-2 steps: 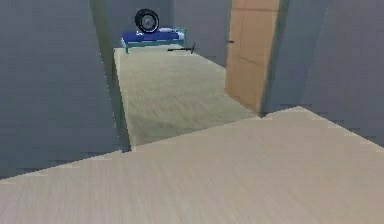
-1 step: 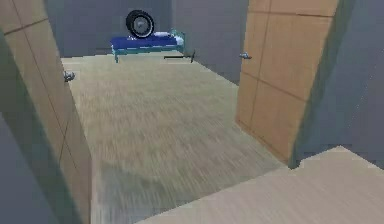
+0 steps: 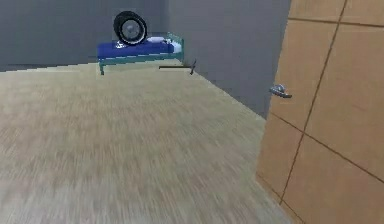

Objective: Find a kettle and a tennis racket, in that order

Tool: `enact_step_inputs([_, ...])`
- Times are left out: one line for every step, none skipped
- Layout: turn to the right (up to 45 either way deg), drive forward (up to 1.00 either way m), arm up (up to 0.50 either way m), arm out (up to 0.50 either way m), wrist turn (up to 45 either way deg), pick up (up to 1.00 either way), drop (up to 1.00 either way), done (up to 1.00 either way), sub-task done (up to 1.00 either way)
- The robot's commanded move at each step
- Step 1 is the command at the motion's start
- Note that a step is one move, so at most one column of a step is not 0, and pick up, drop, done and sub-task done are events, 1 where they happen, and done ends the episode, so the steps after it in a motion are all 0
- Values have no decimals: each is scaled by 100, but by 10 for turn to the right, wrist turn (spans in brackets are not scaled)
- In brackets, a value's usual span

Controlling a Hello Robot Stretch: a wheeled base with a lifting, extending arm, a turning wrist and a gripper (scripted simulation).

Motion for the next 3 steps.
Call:
enact_step_inputs([-60, 0, 0, 0, 0, 0, 0, 0, 0])
enact_step_inputs([0, 55, 0, 0, 0, 0, 0, 0, 0])
enact_step_inputs([-180, 0, 0, 0, 0, 0, 0, 0, 0])
